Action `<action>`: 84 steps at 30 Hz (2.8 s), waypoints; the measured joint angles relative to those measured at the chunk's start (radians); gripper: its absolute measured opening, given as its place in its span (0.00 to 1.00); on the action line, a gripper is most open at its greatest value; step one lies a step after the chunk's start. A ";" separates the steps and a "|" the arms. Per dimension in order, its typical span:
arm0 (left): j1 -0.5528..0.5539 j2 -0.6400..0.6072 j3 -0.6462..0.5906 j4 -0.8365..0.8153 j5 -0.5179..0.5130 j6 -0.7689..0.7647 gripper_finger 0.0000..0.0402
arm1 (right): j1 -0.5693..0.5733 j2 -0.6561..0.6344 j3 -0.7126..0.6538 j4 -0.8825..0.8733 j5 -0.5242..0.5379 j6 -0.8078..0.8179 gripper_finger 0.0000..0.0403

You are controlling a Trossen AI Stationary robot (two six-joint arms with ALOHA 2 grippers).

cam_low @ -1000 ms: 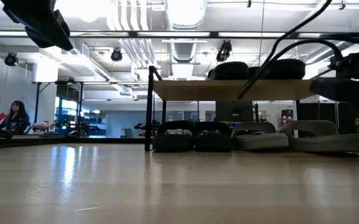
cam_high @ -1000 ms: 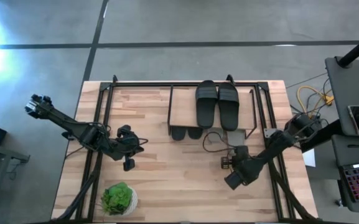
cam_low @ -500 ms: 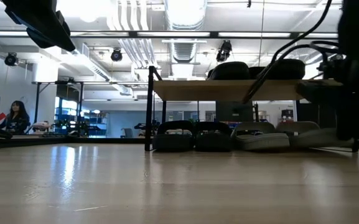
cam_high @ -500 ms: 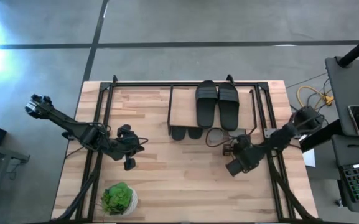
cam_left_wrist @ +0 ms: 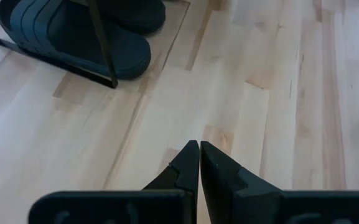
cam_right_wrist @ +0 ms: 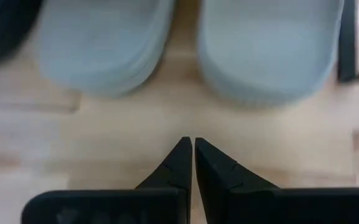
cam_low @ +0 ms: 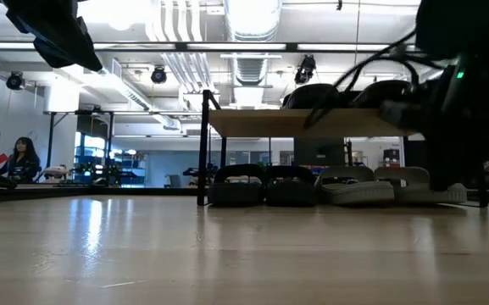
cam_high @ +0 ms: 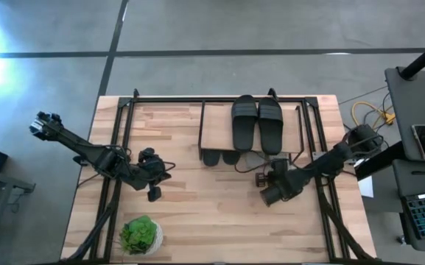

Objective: Pick and place slides into the shelf
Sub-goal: Adjust the gray slides under the shelf

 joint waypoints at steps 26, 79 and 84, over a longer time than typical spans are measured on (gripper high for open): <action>0.091 0.012 -0.002 0.776 0.258 0.188 0.00 | 0.086 0.037 0.191 1.523 0.106 -1.039 0.03; 0.412 -0.665 -0.629 0.824 0.130 0.055 0.00 | -0.208 -1.537 -0.378 0.376 -0.005 -1.262 0.03; 0.412 -0.807 -0.689 0.831 0.128 0.112 0.00 | -0.207 -1.519 -0.354 0.655 -0.093 -1.490 0.03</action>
